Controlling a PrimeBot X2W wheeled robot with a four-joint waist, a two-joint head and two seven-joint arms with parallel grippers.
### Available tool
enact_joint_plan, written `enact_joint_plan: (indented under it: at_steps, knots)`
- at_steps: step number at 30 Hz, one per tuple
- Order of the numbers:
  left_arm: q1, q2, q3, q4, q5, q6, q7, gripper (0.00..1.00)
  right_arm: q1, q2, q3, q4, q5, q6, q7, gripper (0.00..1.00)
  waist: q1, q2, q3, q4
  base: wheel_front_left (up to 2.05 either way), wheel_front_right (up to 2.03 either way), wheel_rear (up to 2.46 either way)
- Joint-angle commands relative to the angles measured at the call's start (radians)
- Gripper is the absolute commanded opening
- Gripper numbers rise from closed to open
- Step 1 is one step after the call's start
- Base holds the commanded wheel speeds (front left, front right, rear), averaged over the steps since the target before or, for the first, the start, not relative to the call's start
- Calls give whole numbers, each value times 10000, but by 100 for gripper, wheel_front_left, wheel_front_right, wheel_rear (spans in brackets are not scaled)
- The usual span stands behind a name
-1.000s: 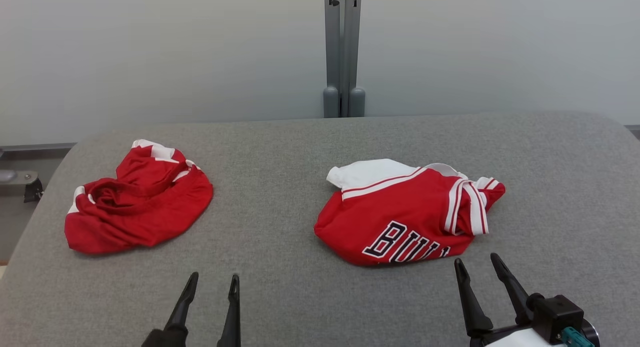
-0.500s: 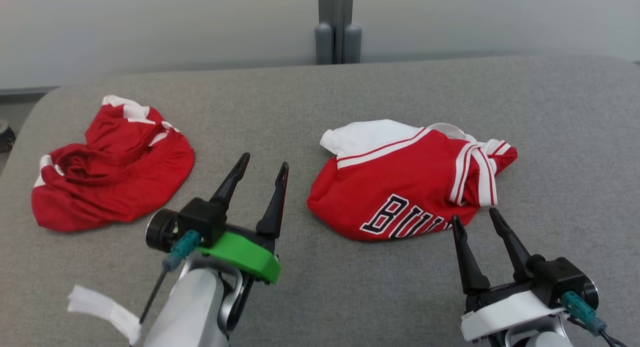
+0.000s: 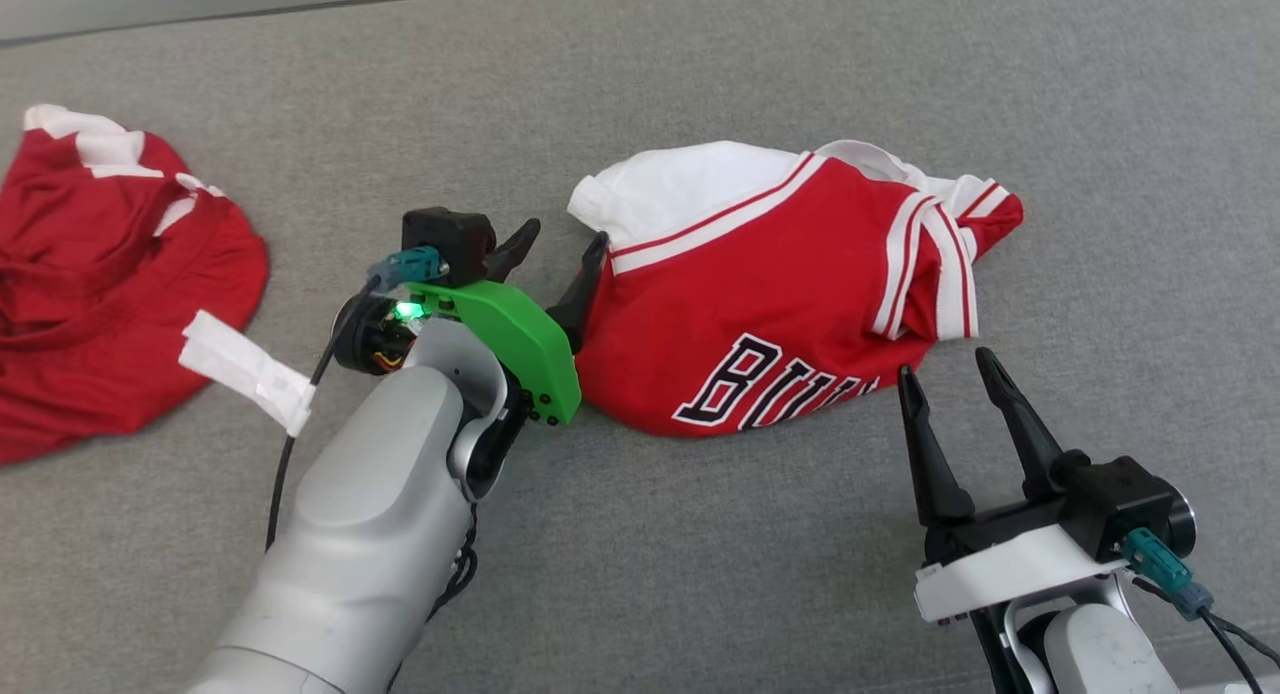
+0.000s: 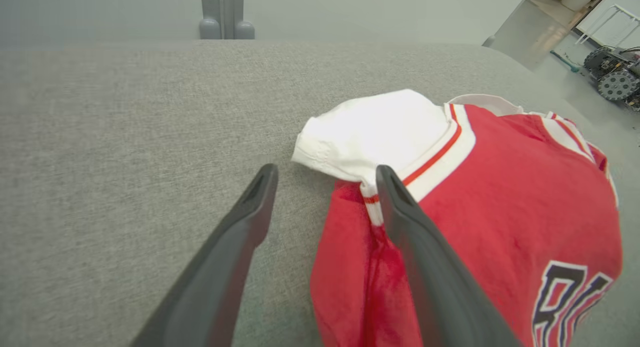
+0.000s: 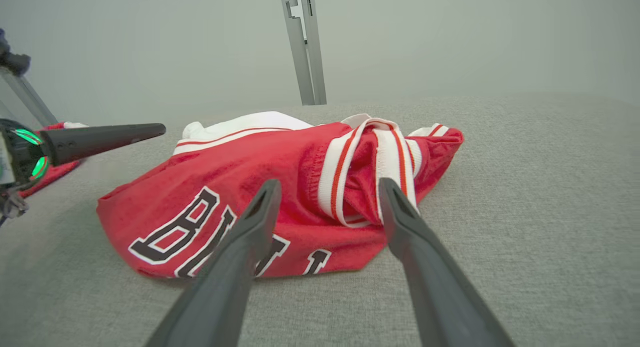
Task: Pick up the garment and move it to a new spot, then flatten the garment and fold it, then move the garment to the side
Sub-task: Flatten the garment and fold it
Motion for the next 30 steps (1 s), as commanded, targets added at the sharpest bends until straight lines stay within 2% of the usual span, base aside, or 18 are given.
enact_joint_plan:
  at_steps: [1, 5, 11, 12, 14, 23, 30]
  knots:
    - [-301, 52, -106, 149, -301, -33, 39, 100, -179, -16, 2, -45, 56, 4, -32, 100, 0, -1, 567, -560, 0, 0, 0]
    - [-688, 58, -301, 525, -1374, -32, 222, 100, -261, -15, 3, -68, 110, 4, -32, 100, 0, -1, 723, -726, 0, 0, 0]
    - [-1282, 47, -523, 1103, -2100, -33, 147, 100, -395, -18, 79, -65, 134, 3, -32, 100, 0, -1, 879, -976, 0, 0, 0]
    - [-1372, 48, -612, 1138, -2115, -33, 0, 71, -398, -16, 88, -71, 153, 3, -32, 100, 0, -1, 893, -1006, 0, 0, 0]
    - [-1500, 60, -820, 1128, -2118, -33, -293, 0, -382, -16, 83, -85, 192, 3, -32, 100, 0, -1, 903, -1053, 0, 0, 0]
    - [-1885, 304, -2443, 262, -2521, -34, -523, 0, -328, -18, 57, -43, 417, 3, -32, 100, 0, -1, 582, -1259, 0, 0, 0]
    - [-2931, 233, -3155, -1883, -4061, -33, -13, 0, -390, -24, 454, 27, 809, 3, -32, 100, 0, -1, -5, -1773, 0, 0, 0]
